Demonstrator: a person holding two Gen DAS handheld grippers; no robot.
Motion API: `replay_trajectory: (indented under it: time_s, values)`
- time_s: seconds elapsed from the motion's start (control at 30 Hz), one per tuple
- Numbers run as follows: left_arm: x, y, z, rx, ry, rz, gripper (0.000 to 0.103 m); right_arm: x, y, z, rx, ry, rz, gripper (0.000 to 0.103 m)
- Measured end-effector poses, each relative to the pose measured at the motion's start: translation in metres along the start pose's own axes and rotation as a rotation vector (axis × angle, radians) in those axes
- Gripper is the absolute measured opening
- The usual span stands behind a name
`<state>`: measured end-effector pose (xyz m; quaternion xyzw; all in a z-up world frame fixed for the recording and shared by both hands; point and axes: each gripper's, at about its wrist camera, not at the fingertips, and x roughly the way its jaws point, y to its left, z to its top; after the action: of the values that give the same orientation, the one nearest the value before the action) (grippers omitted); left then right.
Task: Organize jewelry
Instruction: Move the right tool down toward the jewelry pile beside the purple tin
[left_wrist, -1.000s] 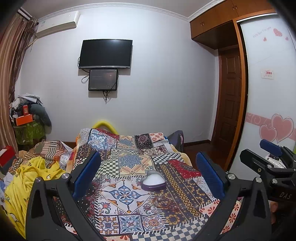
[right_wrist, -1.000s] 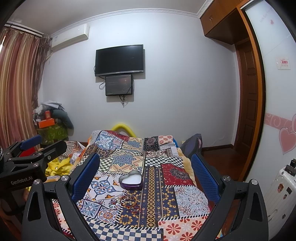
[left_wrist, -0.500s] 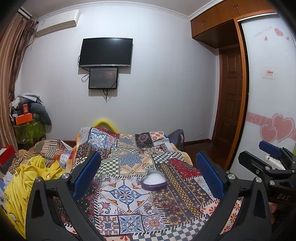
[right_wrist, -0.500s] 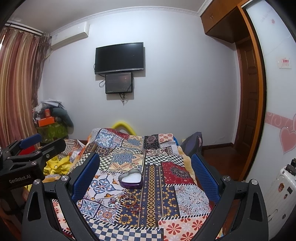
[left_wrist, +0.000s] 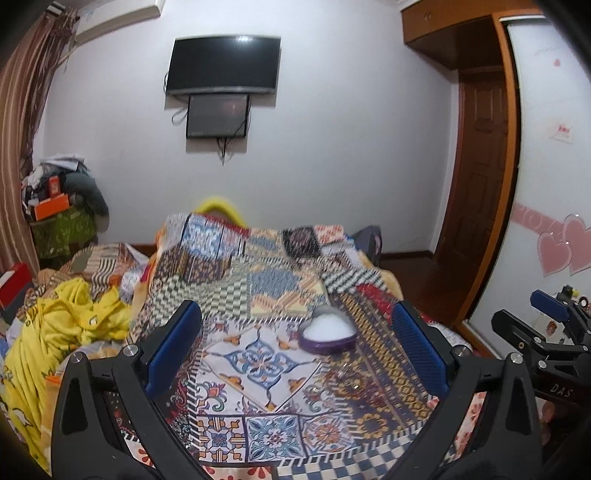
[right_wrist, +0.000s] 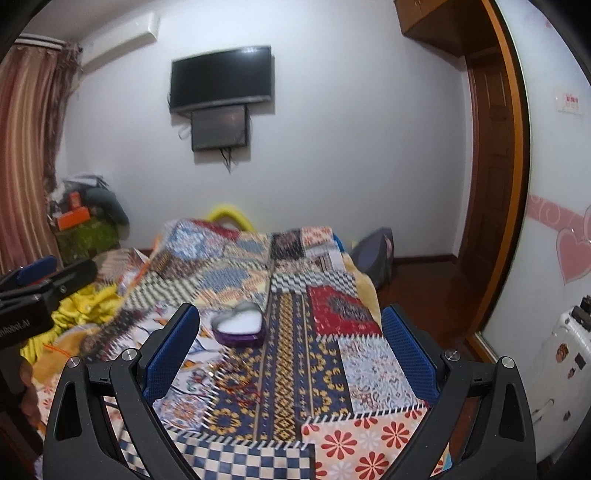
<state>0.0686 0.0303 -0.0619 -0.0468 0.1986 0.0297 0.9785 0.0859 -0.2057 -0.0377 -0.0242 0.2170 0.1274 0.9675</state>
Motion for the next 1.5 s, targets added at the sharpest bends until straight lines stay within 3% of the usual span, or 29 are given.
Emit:
replay_trajectory:
  time_s: [0.17,0.27,0.47,0.57,0.87,1.3,1.5]
  values:
    - [0.036,0.008,-0.018,-0.008,0.107,0.021,0.086,0.026,-0.008,-0.017,0.005,0.099,0.01,0.098]
    - [0.057,0.012,-0.03,-0.006,0.173,0.023,0.082,0.04,-0.012,-0.028,0.013,0.149,0.022,0.098]
    - [0.09,0.017,-0.054,-0.01,0.296,-0.006,0.077,0.069,-0.015,-0.043,0.008,0.239,0.075,0.085]
    - [0.106,0.02,-0.065,-0.019,0.369,-0.036,0.069,0.083,-0.012,-0.05,0.005,0.281,0.113,0.076]
    - [0.145,0.009,-0.091,0.03,0.534,-0.117,0.061,0.115,-0.001,-0.072,-0.023,0.385,0.204,0.05]
    - [0.169,-0.014,-0.105,0.168,0.568,-0.148,0.055,0.127,0.013,-0.08,-0.066,0.439,0.317,0.041]
    - [0.178,-0.013,-0.109,0.157,0.586,-0.171,0.039,0.136,0.02,-0.087,-0.08,0.467,0.341,0.041]
